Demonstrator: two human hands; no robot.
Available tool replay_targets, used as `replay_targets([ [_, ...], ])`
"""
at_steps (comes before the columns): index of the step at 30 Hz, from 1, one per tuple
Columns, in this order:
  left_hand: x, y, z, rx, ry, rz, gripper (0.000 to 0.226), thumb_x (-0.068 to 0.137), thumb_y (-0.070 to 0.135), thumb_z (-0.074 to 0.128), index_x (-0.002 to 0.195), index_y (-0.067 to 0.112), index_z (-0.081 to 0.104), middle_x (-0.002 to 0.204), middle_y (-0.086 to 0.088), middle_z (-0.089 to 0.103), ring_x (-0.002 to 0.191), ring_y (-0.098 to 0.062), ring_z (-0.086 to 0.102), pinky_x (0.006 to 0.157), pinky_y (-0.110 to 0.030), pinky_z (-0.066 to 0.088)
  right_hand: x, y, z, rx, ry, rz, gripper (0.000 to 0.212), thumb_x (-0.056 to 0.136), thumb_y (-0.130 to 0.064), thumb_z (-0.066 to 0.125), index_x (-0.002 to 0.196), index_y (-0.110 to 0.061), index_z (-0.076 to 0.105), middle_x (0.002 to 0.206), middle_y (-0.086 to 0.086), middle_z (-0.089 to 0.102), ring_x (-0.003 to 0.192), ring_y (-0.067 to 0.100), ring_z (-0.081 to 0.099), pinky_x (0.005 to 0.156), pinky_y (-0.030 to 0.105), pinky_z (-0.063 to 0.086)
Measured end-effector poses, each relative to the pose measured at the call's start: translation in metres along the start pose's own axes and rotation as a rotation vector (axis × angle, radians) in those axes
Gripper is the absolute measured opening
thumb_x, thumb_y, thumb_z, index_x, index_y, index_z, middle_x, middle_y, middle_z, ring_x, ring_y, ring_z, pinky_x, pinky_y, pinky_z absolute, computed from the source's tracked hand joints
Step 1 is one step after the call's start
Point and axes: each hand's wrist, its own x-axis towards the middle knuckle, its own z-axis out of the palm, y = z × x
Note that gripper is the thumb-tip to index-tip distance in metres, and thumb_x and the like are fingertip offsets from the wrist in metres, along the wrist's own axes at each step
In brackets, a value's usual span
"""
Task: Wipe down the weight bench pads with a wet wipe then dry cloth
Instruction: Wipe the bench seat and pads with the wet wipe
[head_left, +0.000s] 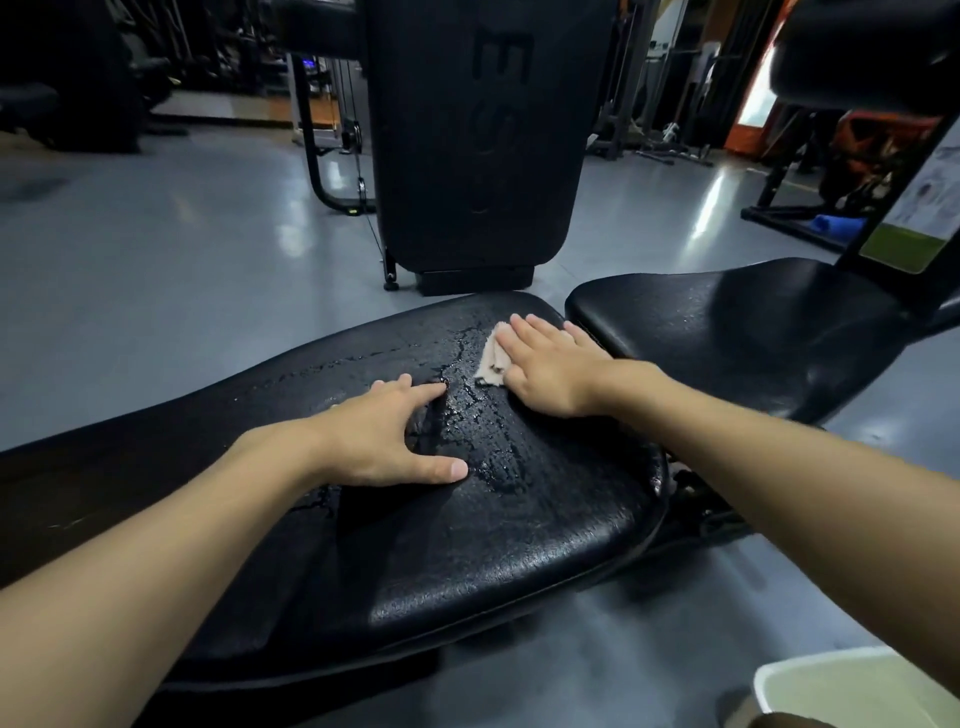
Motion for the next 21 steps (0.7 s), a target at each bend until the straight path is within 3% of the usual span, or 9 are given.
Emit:
replay_targets([
  [6, 0.004, -0.003, 0.001, -0.023, 0.02, -0.006, 0.115, 0.057, 0.078, 0.064, 0.154, 0.043, 0.011, 0.165, 0.002, -0.002, 0.151, -0.019, -0.005, 0.122, -0.047, 0.011, 0.092, 0.001, -0.015, 0.025, 0.003, 0.055, 0.063, 0.101, -0.044, 0.014, 0.158, -0.018, 0.007, 0.167, 0.002, 0.0, 0.153, 0.019, -0.002, 0.122, 0.049, 0.001],
  [12, 0.007, -0.005, 0.002, -0.039, 0.048, -0.015, 0.112, 0.057, 0.078, 0.067, 0.151, 0.048, 0.015, 0.164, 0.007, -0.001, 0.15, -0.015, -0.004, 0.121, -0.037, 0.008, 0.121, 0.005, -0.02, 0.043, 0.023, 0.046, 0.063, 0.098, -0.047, 0.014, 0.152, -0.02, 0.029, 0.16, 0.006, 0.026, 0.149, 0.024, 0.017, 0.118, 0.051, 0.015],
  [16, 0.007, -0.01, 0.002, -0.057, 0.05, -0.024, 0.127, 0.036, 0.096, 0.056, 0.149, 0.053, 0.016, 0.164, 0.009, 0.002, 0.15, -0.014, -0.002, 0.122, -0.037, 0.009, 0.093, 0.006, -0.013, 0.008, 0.029, -0.045, 0.063, 0.099, -0.042, 0.015, 0.156, -0.015, 0.014, 0.165, 0.003, 0.009, 0.152, 0.02, 0.004, 0.12, 0.052, 0.005],
  [21, 0.003, -0.006, 0.001, -0.085, 0.062, -0.016, 0.136, 0.028, 0.099, 0.052, 0.15, 0.048, 0.02, 0.164, 0.006, 0.004, 0.15, -0.013, 0.0, 0.118, -0.03, 0.006, 0.006, 0.0, -0.001, -0.022, 0.026, -0.192, 0.061, 0.102, -0.04, 0.015, 0.158, -0.019, 0.002, 0.166, -0.001, -0.002, 0.152, 0.018, -0.003, 0.121, 0.05, 0.001],
])
